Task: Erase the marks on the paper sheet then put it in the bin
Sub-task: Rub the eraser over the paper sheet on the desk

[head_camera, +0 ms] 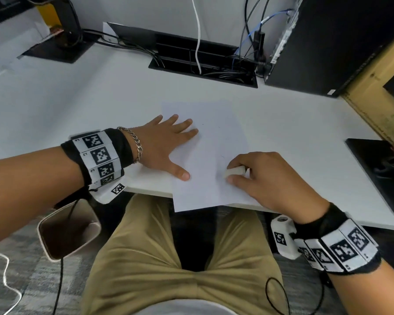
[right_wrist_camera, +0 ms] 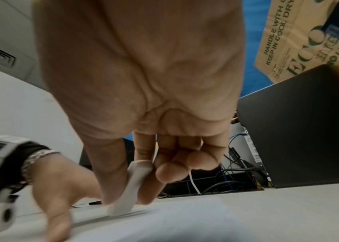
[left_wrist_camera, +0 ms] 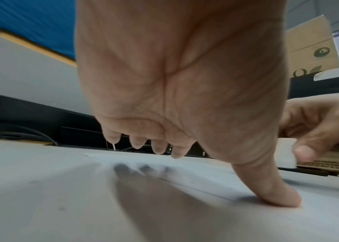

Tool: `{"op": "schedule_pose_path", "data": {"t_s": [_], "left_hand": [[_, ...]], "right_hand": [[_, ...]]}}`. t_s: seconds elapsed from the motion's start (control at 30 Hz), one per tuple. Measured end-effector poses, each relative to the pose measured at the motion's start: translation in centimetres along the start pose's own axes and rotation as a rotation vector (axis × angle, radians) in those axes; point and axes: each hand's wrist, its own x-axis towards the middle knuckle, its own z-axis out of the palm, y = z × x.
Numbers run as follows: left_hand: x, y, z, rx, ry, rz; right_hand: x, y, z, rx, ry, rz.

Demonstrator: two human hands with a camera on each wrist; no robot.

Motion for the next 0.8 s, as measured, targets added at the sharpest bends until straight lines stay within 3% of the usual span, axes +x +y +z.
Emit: {"op": "schedule_pose_path", "data": {"t_s": [0.13, 0.27, 0.47, 0.8], "left_hand": [[-0.8, 0.2, -0.5, -0.095, 0.052, 0.010], [-3.0, 0.5, 0.1, -0.227, 0.008, -0.004], [-4.1, 0.8, 2.6, -0.238, -0.043, -0.022], [-3.0, 1.0, 3.9, -0.232, 0.010, -0.028]], "right_hand": [[-0.7, -0.2, 1.3, 0.038, -0.040, -0.016], [-0.8, 0.0, 1.7, 0.063, -0.057, -0.014], [0.0, -0.2, 1.5, 0.028, -0.089, -0.021], [3.9, -3.9, 2.9, 0.021, -0.073, -0.096]]}}
